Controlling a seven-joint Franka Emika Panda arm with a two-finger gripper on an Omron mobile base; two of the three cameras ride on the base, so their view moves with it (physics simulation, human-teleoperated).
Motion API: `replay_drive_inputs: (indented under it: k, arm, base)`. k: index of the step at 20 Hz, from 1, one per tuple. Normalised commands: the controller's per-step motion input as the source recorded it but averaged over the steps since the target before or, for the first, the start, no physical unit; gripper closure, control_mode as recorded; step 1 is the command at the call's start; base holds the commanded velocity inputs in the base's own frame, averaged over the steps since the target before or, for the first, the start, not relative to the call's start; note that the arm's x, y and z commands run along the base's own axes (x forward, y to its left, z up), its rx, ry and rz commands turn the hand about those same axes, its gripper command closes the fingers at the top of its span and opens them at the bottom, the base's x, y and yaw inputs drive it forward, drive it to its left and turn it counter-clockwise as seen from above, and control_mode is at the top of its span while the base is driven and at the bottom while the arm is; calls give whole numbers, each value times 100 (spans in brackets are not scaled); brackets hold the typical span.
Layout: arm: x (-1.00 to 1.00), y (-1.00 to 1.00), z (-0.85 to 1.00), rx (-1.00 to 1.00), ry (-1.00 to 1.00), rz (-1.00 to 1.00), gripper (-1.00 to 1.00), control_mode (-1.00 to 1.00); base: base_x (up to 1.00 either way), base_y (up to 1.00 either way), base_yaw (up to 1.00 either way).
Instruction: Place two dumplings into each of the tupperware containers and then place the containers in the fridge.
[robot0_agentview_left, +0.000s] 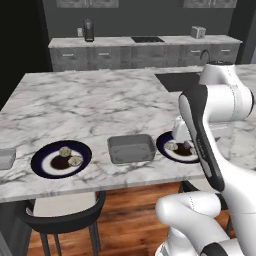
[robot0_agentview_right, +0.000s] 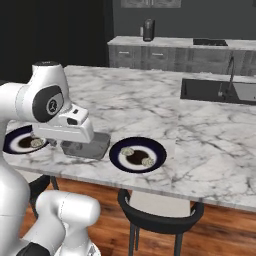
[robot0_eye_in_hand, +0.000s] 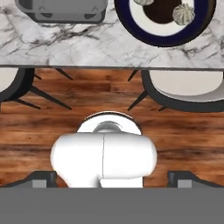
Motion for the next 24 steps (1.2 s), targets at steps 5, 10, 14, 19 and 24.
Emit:
replay_drive_inputs:
  k: [5, 10, 14, 19, 24]
  arm:
    - [84, -34, -27, 0, 0, -10, -100, -100]
    - [58, -83, -45, 3, 0, -1, -100, -100]
    - [45, -93, -46, 7, 0, 0, -100, -100]
    - [66, -42, -48, 4, 1, 0, -100, -100]
    - [76, 0, -35, -4, 18, 0, -100, -100]
  base:
    - [0, 0, 0]
    - [0, 0, 0]
    - [0, 0, 0]
    - [0, 0, 0]
    - [0, 0, 0]
